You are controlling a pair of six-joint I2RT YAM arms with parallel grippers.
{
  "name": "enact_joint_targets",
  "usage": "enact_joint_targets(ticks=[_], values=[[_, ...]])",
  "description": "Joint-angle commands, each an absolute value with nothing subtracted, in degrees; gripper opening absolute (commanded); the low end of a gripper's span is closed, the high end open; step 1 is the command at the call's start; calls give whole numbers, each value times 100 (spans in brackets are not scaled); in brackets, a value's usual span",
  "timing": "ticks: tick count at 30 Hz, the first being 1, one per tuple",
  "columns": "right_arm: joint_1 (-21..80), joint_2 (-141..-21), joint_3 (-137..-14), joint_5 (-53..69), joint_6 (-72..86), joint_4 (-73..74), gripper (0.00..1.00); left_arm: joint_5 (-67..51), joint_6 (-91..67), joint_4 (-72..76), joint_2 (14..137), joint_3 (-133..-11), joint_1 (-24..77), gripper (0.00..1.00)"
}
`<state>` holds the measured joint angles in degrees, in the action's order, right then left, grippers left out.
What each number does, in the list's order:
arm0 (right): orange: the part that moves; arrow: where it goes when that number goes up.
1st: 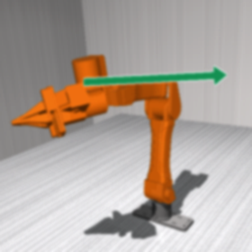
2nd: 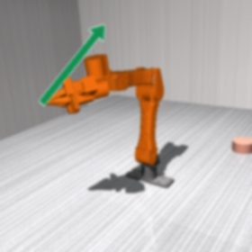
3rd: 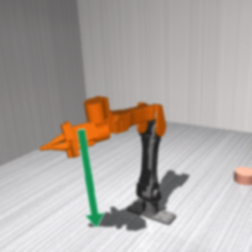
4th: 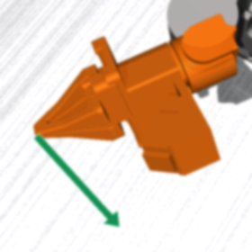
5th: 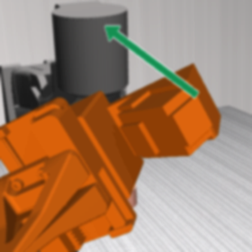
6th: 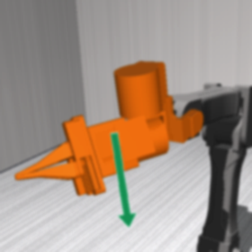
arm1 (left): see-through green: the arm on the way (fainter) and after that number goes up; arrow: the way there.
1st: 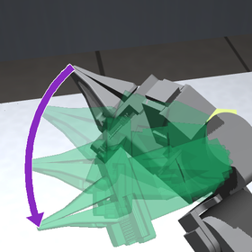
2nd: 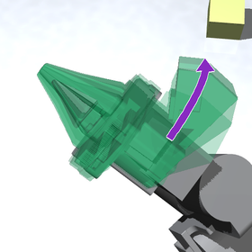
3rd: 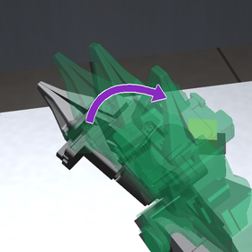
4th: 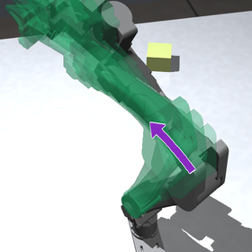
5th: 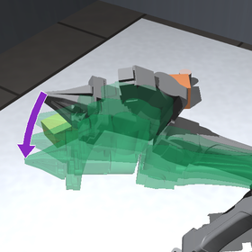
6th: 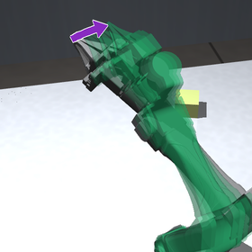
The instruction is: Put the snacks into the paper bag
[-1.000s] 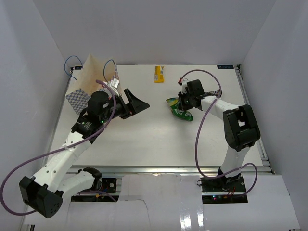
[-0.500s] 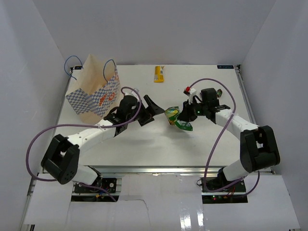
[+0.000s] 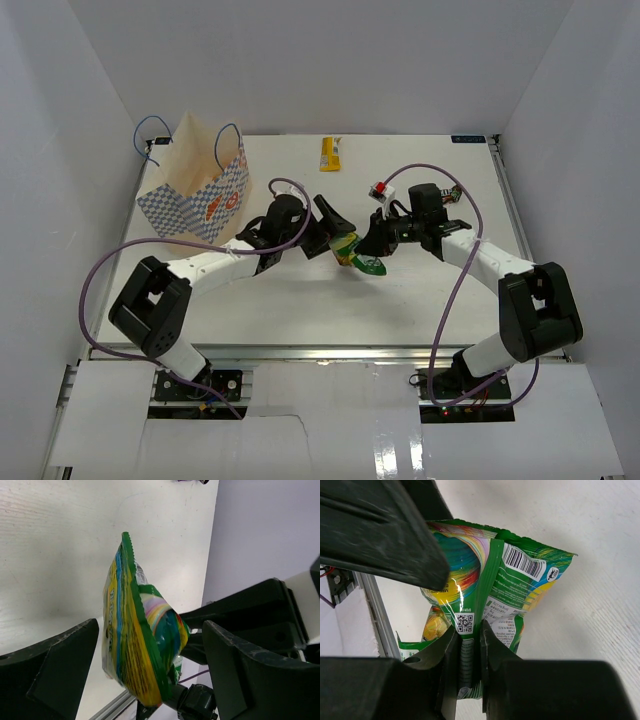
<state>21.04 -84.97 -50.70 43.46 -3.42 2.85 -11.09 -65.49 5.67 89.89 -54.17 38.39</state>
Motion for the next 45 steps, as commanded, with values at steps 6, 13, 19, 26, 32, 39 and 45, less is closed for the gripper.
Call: enact_joint_targets(ticks=[6,13,19,26,32,39,45], values=[[2206,-8358,-5300,4535,-141,-237,8,-1195,-6689,721,9018,-5476,3885,76],[2224,-8429,-5388,4553,-53,-299,16,-1204,-6618,686,8912,-5519,3876,40],[2232,-8359,-5335,4798,-263,-255,50,-1002,-6355,370,8710,-5677,3876,24],[2074,-8192,-5826,6019,-1738,921,78,-651,-5371,-254,8017,-5748,3683,11],[1487,-7867,-6529,6372,-2522,1960,79,-764,-4211,-834,7164,-6221,3586,8],[467,-7910,-6829,6223,-2873,2197,80,417,-2542,-2090,6627,-8238,3490,5],[448,-7858,-6391,6240,-2988,2364,80,1003,-1670,-2610,7180,-10167,2182,7]])
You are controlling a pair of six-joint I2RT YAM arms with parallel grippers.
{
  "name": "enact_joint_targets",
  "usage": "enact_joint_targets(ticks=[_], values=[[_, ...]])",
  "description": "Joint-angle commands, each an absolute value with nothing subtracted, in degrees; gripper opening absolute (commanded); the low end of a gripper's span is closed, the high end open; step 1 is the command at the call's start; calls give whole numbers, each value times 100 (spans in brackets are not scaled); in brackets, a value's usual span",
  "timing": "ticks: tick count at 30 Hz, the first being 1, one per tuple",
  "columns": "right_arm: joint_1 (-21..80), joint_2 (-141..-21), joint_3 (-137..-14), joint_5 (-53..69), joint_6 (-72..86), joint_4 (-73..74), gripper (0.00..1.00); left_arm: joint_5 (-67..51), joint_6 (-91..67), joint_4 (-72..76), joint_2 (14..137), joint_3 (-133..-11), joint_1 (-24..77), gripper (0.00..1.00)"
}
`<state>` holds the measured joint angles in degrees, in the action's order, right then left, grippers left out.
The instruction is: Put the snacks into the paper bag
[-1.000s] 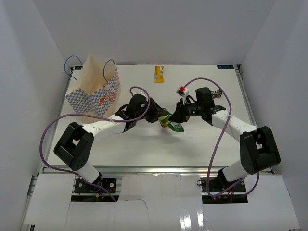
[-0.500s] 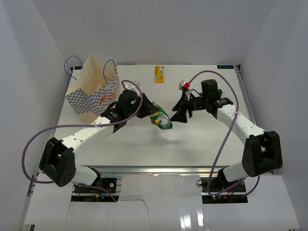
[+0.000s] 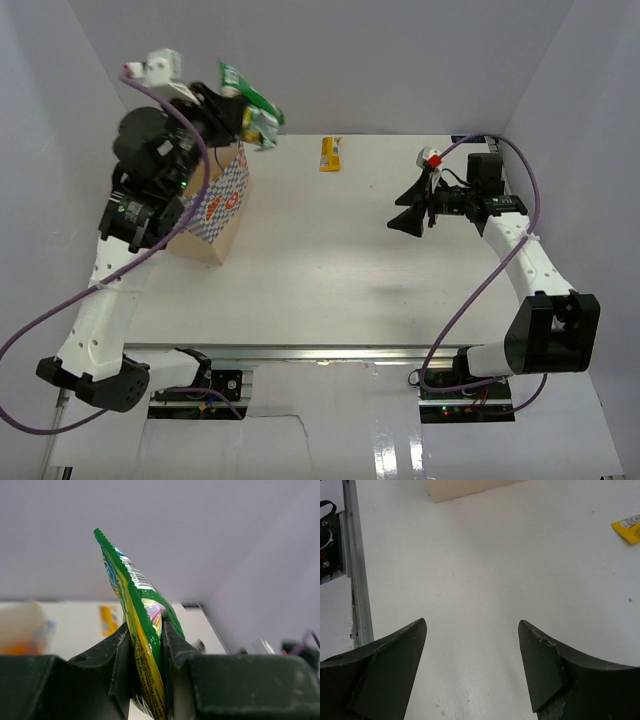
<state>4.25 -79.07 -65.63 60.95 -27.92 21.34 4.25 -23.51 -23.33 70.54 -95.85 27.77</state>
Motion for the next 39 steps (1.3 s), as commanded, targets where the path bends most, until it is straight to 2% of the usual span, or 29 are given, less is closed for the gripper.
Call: enact_joint_targets(ticks=[1,4,7,11,22,25,26,30,34,39], values=[[457,-7831,-6355,6179,-2988,2364,80,828,-1653,-2610,7285,-10613,1771,6],[457,-7796,-6232,6091,-3041,2417,79,554,-1635,-2759,7856,-11494,1154,6],[457,-7726,-6144,6012,-3094,2496,80,449,-1679,-2778,8287,-11760,583,6],[457,-7594,-6003,5810,-3137,2522,79,361,-1653,-2540,8393,-11191,36,6],[352,-7655,-5985,5274,-3252,2689,80,-316,-1002,-2233,8121,-9484,9,11],[343,-7856,-6117,4881,-3016,2663,80,-141,-958,-2232,7981,-9203,9,34],[343,-7936,-6169,4660,-2832,2567,79,-106,-958,-2232,7911,-9167,9,54],[325,-8524,-6721,2634,-1277,2382,79,-123,-1010,-2241,7770,-9158,9,93],[299,-9140,-7154,1496,547,2286,78,-359,-1125,-2250,7629,-9464,9,98],[290,-9964,-7856,345,1493,2381,82,-676,-1239,-2320,7348,-9887,9,98]])
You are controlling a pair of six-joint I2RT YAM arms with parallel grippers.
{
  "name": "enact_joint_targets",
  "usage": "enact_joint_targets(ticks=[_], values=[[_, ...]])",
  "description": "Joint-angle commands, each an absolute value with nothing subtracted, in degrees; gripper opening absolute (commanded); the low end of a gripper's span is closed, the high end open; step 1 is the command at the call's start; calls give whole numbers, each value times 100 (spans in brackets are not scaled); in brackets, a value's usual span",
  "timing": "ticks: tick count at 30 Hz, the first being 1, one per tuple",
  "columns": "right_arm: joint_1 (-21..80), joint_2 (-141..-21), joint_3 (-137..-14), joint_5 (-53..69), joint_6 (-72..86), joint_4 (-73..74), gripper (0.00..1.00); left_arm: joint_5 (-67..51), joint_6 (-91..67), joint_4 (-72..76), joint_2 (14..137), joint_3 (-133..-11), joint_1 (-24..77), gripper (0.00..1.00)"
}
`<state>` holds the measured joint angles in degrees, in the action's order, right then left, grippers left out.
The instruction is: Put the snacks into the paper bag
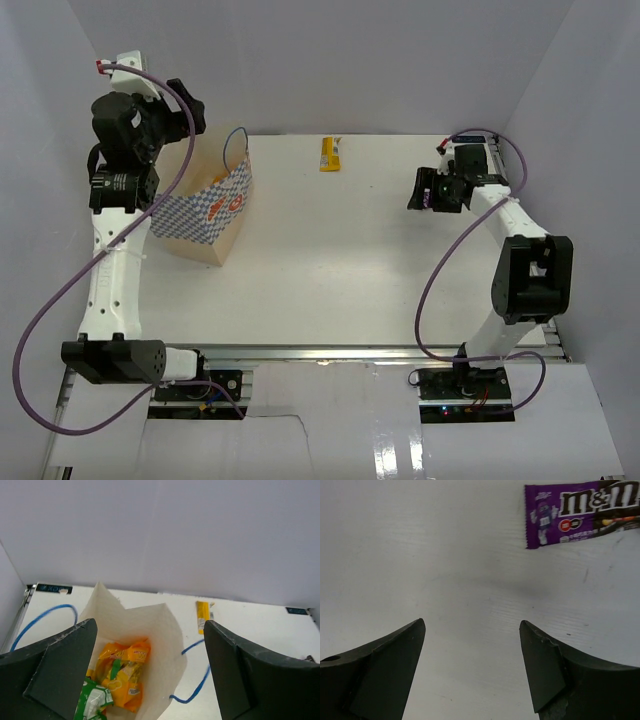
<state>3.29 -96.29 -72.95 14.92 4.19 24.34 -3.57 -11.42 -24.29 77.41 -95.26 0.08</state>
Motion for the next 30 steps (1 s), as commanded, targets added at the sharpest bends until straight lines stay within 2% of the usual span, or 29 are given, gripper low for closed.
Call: enact_joint_targets(ticks=[1,4,9,13,20,24,28,29,30], values=[[281,-10097,-8205,177,1581,2478,82,-729,-1283,-2320,7174,-9914,9,98],[71,-10520,-8630,79,2213,2881,83,-957,-1510,-2320,6744,-9827,9,98],[-52,-11002,-8736,-403,2794,2865,85,-1537,-1933,-2338,5811,-8782,9,98],[-167,-11600,-9428,-878,2839,2935,88,-1819,-2048,-2469,4846,-7982,9,98],[-246,-12514,-10098,-1125,2847,2865,90,-1907,-2600,-2795,4246,-7401,9,98],[-246,-12823,-10318,-1072,2962,2865,89,-2388,-2899,-2716,4254,-7260,9,98],[-264,-12964,-10257,-941,2953,2795,79,-3844,-3268,-2260,4508,-7129,9,98],[-281,-12973,-10205,-714,2944,2743,69,-4058,-3391,-2215,4578,-7102,9,98],[-299,-12964,-10082,-599,2936,2655,64,-4235,-3619,-2163,4675,-7058,9,98]])
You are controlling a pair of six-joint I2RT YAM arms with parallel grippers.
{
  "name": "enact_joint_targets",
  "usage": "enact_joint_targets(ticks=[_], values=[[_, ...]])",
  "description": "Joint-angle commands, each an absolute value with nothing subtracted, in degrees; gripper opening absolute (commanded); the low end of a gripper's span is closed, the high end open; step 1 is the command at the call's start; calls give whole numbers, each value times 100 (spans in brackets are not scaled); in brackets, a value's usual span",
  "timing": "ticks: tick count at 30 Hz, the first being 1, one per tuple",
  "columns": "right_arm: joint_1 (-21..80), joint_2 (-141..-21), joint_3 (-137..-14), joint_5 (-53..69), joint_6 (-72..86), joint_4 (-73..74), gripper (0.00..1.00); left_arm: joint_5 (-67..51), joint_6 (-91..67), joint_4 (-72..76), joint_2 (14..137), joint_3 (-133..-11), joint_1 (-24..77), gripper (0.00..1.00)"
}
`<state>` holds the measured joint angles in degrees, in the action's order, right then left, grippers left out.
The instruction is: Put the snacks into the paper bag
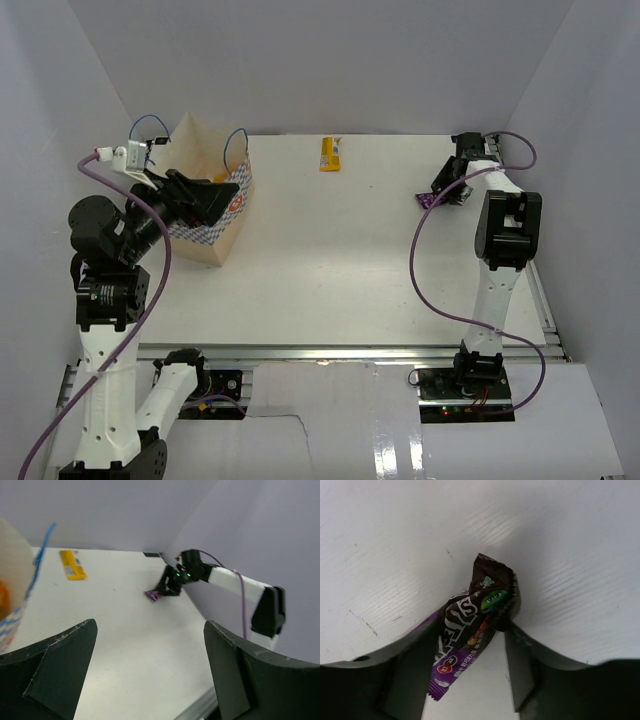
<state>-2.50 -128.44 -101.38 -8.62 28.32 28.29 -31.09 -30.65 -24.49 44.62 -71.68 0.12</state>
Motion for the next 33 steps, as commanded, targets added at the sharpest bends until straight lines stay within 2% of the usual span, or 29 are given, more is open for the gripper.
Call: enact_joint_targets(ticks=[1,2,5,9,12,13,15,16,18,20,22,24,25,28,33], values=[[-308,-12955,-10011,-511,2927,2611,60,-4515,-3769,-1953,4693,-6910,9,98],[-325,-12903,-9932,-371,2866,2558,51,-4631,-3901,-1829,4693,-6804,9,98],[-378,-12648,-9458,-89,2699,2277,40,-4992,-4262,-1416,4702,-6513,26,98],[-466,-12130,-8685,614,2199,1706,35,-4800,-4351,-1275,4869,-6372,631,98],[-466,-11559,-8044,1518,1496,1214,31,-3861,-4193,-1222,5193,-6258,1921,98],[-466,-11270,-7903,2217,1251,1048,30,-3606,-4140,-1161,5316,-6232,2577,98],[-466,-10979,-7577,2923,567,976,27,-3060,-4017,-1090,5782,-6170,3091,98],[-466,-10699,-7489,3893,258,976,27,-2945,-4008,-985,5949,-6153,3442,98],[-466,-10277,-7234,5273,-522,1046,26,-2787,-3999,-618,6406,-6048,3777,98],[-414,-9994,-7041,5974,-1087,1351,25,-2716,-4104,-309,6739,-5951,3893,98],[-317,-9581,-7014,6597,-2368,1930,25,-2576,-4236,191,6907,-5793,3955,98],[-132,-9222,-6996,6758,-3274,3060,24,-2418,-4463,612,7065,-5609,3981,98],[-19,-9098,-6987,6881,-4218,3424,24,-2373,-4543,737,7119,-5555,3990,98],[368,-8597,-6838,6821,-5191,4332,24,-2365,-4597,870,7443,-5650,4113,98],[887,-7833,-6504,6697,-5151,4307,24,-2329,-4474,931,7857,-5932,4333,98]])
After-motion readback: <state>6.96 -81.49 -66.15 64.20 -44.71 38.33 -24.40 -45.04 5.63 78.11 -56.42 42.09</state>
